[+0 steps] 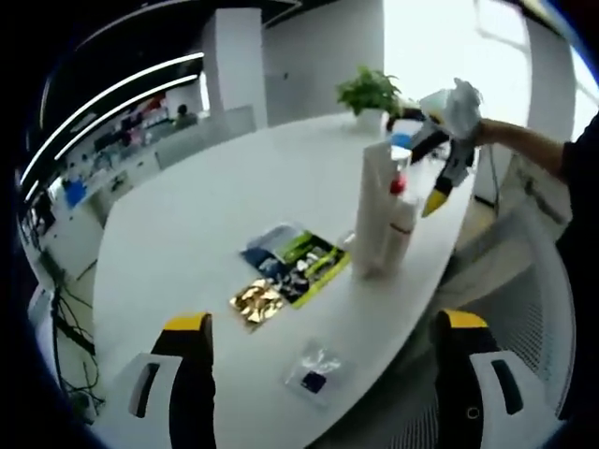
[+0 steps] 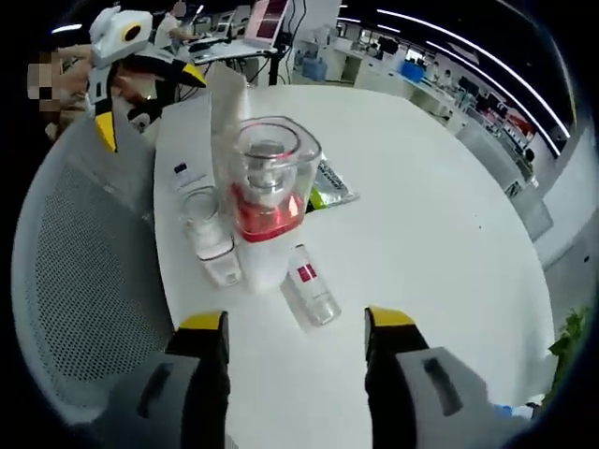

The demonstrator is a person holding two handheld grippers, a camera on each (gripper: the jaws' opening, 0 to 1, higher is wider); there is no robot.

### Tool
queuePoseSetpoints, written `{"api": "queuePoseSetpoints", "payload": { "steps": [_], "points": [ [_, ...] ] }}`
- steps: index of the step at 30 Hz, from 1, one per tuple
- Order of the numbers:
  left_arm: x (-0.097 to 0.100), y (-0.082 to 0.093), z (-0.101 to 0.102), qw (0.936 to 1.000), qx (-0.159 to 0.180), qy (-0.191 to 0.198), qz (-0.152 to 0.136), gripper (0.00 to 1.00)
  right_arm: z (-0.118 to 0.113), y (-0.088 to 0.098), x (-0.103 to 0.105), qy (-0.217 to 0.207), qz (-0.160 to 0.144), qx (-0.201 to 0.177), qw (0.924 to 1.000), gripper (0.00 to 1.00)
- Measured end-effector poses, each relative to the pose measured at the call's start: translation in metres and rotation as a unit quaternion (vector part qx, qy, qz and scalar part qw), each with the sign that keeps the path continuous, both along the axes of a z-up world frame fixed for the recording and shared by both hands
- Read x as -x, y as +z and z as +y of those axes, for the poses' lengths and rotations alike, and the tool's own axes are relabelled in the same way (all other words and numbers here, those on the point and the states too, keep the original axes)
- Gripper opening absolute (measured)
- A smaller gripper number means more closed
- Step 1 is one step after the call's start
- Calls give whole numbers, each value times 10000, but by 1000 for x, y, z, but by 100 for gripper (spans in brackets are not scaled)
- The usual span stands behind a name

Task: Arrange the skincare products in the storage area until every visible bottle or jar stands upright without overlapping.

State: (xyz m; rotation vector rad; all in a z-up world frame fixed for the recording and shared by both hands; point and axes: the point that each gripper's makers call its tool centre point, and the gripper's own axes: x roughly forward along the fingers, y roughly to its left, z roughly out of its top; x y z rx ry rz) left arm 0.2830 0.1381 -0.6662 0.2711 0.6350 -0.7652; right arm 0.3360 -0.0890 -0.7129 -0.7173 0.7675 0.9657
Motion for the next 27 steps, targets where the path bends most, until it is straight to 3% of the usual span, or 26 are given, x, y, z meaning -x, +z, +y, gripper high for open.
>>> {"api": "queuePoseSetpoints", "payload": {
  "steps": [4, 12, 27],
  "points": [
    [-1, -1, -4, 9999, 85, -100, 47, 97, 2, -13, -6, 311, 161, 175, 9992, 47],
    [-5, -5, -4, 9998, 77, -164, 105, 97, 13, -29, -22, 662, 579, 30, 9961, 38],
    [-14, -8, 5, 9997, 129, 24, 200, 97, 18, -55, -30, 1031, 1149, 325, 9875, 35]
  ]
}}
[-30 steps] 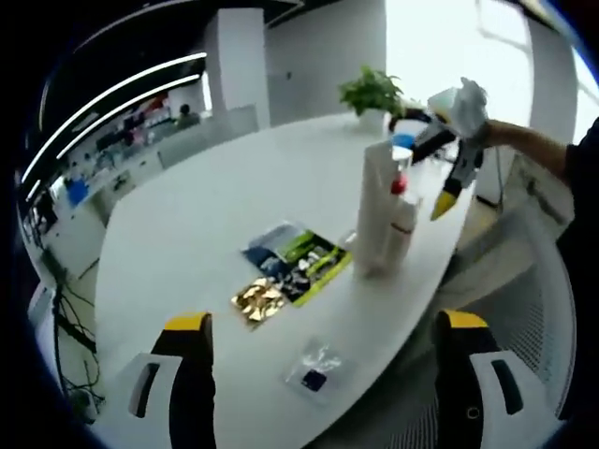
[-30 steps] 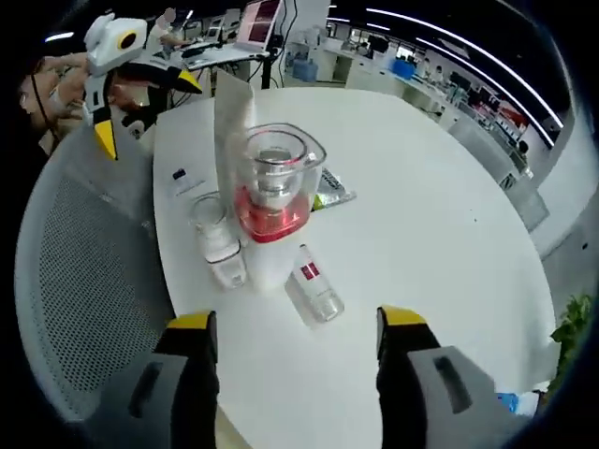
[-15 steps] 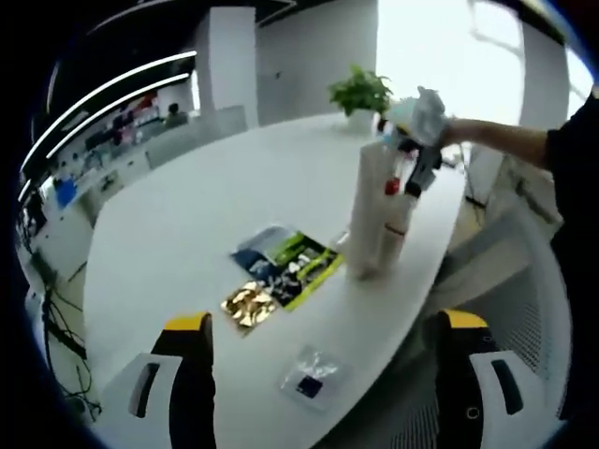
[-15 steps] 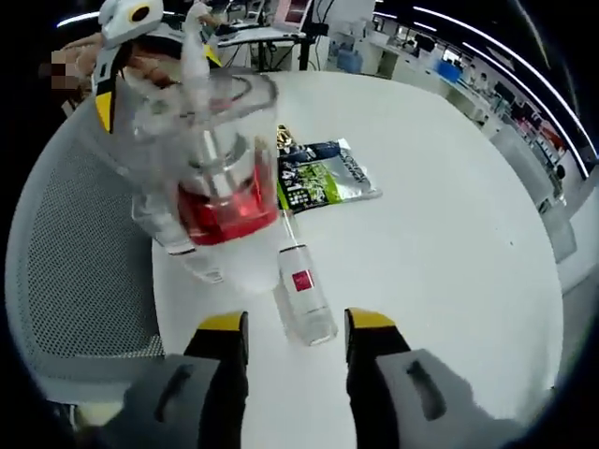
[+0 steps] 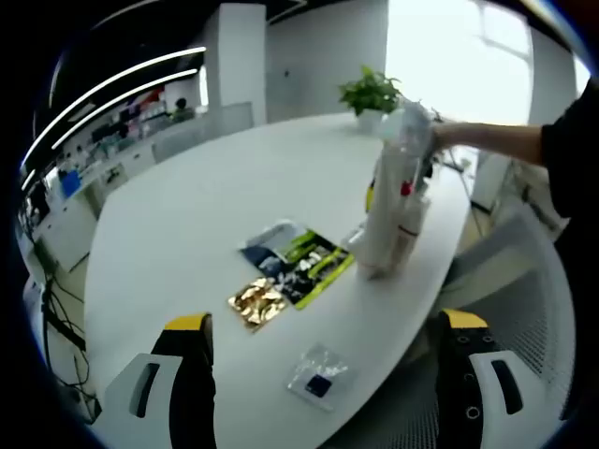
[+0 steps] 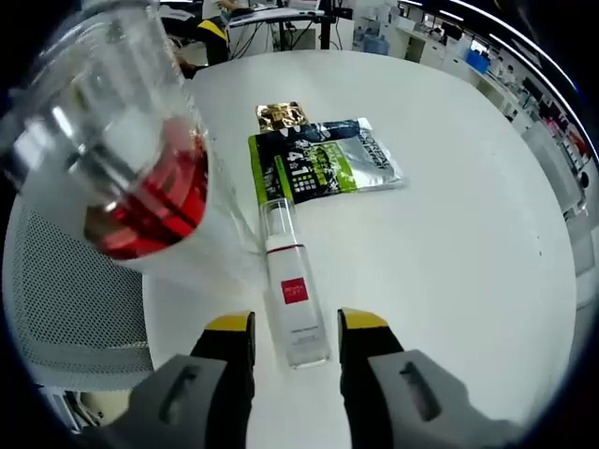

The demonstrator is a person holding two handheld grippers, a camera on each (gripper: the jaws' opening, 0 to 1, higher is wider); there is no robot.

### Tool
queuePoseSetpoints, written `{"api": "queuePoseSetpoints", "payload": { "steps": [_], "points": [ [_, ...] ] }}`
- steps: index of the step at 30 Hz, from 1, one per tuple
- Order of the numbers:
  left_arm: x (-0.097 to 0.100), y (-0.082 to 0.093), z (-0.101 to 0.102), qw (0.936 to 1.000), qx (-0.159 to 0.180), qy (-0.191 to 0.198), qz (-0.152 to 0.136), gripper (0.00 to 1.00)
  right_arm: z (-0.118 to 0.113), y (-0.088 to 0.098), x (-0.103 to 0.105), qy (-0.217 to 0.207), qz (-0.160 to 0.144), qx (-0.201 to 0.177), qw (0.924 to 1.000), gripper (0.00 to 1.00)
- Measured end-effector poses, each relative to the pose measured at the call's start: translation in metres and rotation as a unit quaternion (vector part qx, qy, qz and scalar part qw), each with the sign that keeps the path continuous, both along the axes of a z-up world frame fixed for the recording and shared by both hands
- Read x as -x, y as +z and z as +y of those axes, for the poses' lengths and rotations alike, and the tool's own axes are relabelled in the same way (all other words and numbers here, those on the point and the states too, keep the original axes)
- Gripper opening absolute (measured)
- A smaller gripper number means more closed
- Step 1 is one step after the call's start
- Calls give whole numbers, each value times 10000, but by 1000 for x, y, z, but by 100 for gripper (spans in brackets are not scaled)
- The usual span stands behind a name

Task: Arrange the skincare products in the storage area until every visible bottle or jar stands upright without overlapping.

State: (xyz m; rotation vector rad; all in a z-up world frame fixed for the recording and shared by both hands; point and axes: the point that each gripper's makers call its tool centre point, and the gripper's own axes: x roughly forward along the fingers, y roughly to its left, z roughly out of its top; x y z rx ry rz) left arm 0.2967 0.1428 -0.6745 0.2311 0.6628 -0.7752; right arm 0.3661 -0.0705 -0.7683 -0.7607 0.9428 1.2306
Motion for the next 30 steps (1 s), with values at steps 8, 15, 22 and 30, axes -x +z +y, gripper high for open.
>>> {"api": "queuePoseSetpoints", "payload": {
  "steps": [8, 15, 22, 30],
  "points": [
    [-1, 1, 0, 10000, -43, 25, -15, 97, 3, -8, 0, -1, 17, -10, 10000, 30],
    [0, 1, -2, 9999, -99, -21, -11, 97, -3, -14, 3, -85, 84, 81, 9999, 26],
    [1, 1, -6, 10000, -80, -41, 4, 97, -7, -15, 4, -281, 20, 89, 9996, 21],
    [3, 1, -9, 9999, -67, -88, 7, 97, -14, -14, 10, -1035, 377, -71, 9939, 20]
  ]
}}
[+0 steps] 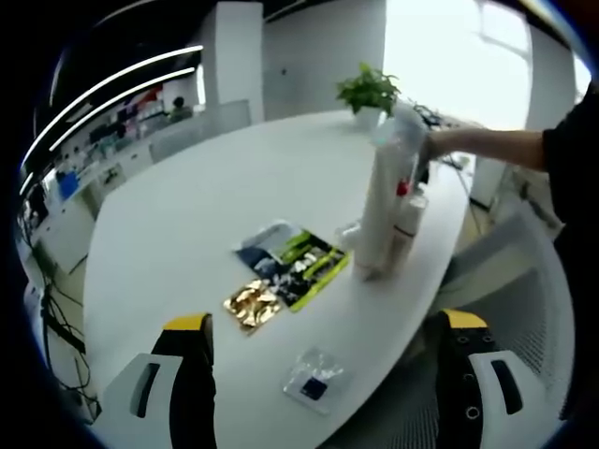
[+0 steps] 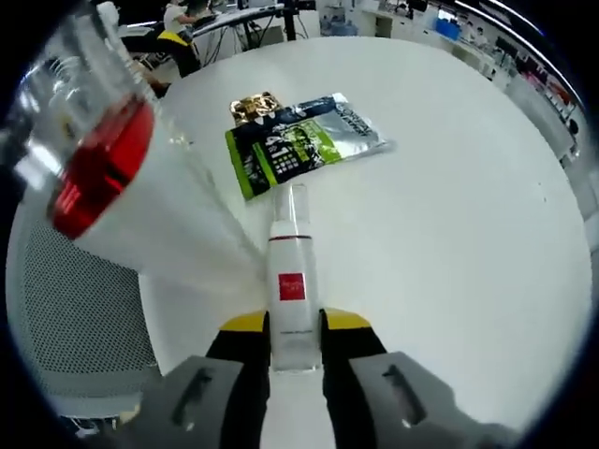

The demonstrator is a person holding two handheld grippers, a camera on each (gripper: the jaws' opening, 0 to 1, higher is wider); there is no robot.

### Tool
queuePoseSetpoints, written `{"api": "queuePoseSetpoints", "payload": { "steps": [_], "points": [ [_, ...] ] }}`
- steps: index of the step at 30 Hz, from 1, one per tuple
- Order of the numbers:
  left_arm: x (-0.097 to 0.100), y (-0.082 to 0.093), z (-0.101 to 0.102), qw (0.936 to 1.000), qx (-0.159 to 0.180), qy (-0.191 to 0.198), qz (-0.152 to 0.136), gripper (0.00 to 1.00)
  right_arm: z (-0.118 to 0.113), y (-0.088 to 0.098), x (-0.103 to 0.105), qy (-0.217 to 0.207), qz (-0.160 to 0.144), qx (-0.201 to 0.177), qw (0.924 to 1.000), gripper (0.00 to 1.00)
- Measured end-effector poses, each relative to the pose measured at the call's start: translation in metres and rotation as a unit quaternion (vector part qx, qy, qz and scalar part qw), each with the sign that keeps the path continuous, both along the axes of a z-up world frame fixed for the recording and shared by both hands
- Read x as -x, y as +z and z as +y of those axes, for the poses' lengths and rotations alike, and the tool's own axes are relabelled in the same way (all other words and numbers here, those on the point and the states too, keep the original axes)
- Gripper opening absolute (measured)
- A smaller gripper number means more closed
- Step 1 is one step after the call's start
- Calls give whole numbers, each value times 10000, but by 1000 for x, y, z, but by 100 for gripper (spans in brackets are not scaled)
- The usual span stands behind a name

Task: Arrange the skincare products in the storage area until every visible bottle or jar stands upright without overlapping.

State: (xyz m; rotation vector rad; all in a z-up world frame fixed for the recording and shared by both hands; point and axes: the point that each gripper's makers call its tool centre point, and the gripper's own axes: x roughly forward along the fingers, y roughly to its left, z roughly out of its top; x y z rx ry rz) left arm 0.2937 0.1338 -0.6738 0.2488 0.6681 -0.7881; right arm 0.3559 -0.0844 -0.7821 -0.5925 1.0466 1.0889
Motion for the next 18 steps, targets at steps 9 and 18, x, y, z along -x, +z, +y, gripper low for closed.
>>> {"api": "queuePoseSetpoints", "payload": {
  "steps": [9, 18],
  "points": [
    [2, 3, -2, 10000, 30, -39, -63, 96, -12, 2, 9, -708, -32, -149, 9974, 20],
    [4, 6, -9, 9998, 92, -160, -99, 96, -27, 3, 21, -1262, -131, -303, 9915, 19]
  ]
}}
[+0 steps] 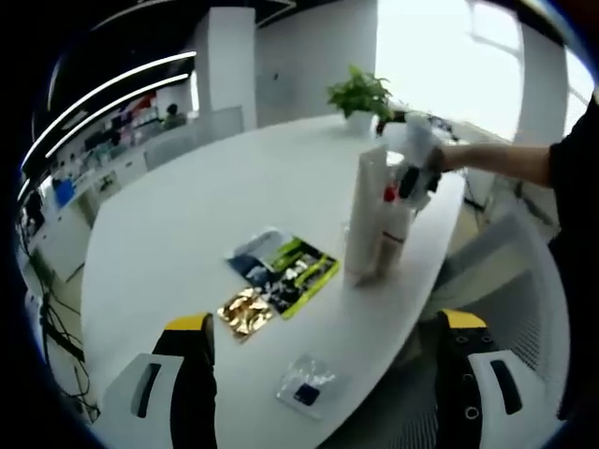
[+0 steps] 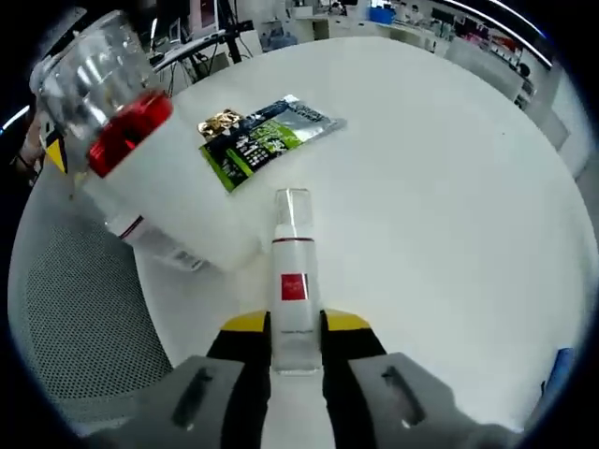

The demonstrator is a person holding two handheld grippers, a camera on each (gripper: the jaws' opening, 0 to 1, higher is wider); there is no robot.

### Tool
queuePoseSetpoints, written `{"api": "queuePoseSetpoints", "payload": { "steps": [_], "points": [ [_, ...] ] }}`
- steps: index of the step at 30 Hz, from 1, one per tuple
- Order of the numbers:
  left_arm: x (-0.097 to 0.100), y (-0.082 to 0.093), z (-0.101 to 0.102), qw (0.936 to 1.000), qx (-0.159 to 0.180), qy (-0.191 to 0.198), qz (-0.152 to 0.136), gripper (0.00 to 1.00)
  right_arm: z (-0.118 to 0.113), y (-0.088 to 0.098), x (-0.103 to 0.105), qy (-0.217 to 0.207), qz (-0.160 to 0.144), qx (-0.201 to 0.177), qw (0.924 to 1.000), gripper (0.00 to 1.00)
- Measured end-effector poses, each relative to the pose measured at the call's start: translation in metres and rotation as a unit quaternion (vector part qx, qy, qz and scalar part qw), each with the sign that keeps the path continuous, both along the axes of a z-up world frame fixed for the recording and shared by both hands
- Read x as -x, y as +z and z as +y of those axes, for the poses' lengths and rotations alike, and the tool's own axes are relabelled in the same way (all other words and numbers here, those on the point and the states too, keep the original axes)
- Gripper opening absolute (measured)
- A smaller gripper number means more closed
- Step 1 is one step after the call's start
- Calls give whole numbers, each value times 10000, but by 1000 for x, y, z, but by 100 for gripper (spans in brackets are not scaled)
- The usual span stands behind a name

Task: Arrange the skincare products in the storage area until every visible bottle or jar stands upright without overlapping.

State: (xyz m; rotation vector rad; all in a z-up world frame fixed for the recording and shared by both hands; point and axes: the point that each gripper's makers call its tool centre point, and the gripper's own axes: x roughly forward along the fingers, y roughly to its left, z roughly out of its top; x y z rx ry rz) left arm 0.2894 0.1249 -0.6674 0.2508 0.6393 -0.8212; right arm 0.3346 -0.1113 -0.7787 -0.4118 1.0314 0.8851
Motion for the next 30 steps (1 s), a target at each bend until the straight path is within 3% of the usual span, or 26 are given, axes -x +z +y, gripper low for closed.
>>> {"api": "queuePoseSetpoints", "payload": {
  "steps": [8, 17, 23, 30],
  "points": [
    [2, 1, -3, 10000, 8, -55, -20, 96, -13, 8, 6, -339, -172, -84, 9992, 19],
    [3, 4, -6, 9999, 38, -101, -58, 95, -21, 35, 5, -728, -763, -254, 9941, 18],
    [3, 6, -7, 9999, 90, -111, -87, 95, -28, 62, 3, -979, -1190, -418, 9872, 18],
    [5, 9, -10, 9996, 257, -93, -84, 95, -31, 114, -2, -1178, -1939, -670, 9716, 18]
  ]
}}
